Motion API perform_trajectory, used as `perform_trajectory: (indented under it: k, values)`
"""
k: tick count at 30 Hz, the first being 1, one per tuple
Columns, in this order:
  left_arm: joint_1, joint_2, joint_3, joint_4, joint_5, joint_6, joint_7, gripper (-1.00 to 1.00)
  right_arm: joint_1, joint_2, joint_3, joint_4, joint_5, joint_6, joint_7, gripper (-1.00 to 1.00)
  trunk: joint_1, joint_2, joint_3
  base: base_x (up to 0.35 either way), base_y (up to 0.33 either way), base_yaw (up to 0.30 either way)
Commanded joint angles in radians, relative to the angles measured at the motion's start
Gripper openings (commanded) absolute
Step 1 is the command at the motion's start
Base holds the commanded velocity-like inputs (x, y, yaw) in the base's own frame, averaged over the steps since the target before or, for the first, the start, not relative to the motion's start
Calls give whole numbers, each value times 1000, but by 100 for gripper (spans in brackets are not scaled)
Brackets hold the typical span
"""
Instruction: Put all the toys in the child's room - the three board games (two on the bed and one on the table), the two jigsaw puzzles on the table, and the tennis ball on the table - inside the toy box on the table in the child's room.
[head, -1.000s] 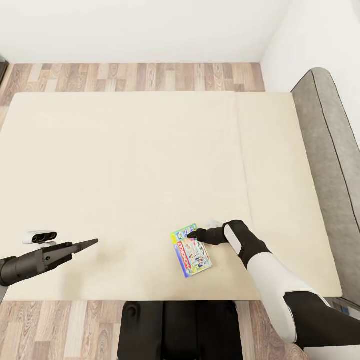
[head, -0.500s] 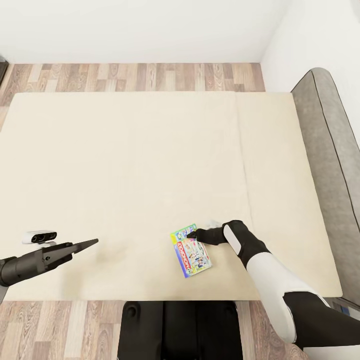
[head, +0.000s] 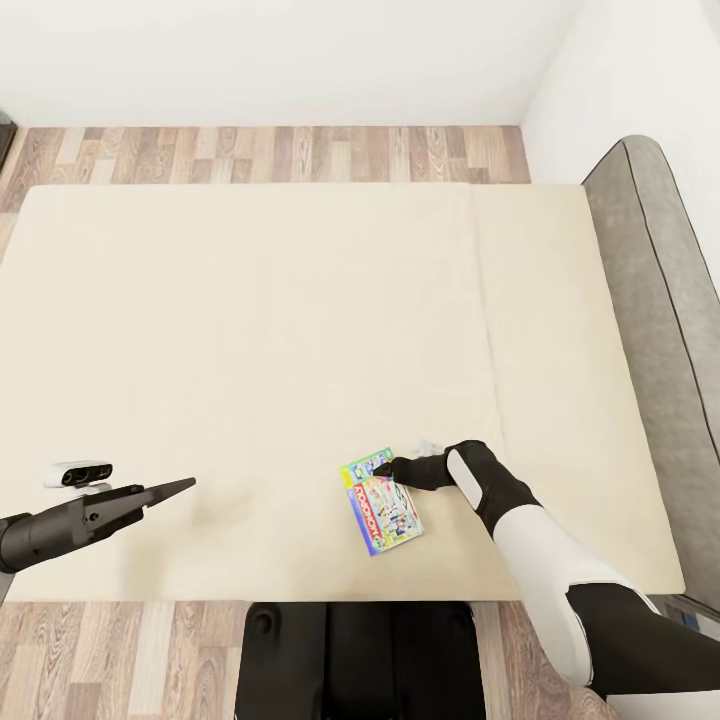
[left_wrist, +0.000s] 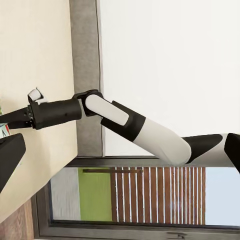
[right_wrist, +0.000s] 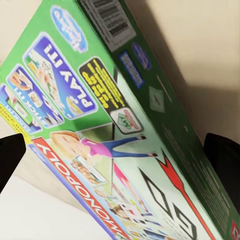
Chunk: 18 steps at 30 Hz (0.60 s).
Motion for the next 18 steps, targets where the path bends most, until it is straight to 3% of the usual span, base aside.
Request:
perform_trajectory:
  k: [1, 18]
  values:
    - [0, 0, 0, 0, 0, 11, -4, 100, 0, 0, 0, -1, -3, -1, 0, 100, 1, -1, -1, 0, 0, 0]
    - [0, 0, 0, 0, 0, 11, -4, 100, 0, 0, 0, -1, -4, 1, 0, 100, 1, -1, 0, 0, 0, 0]
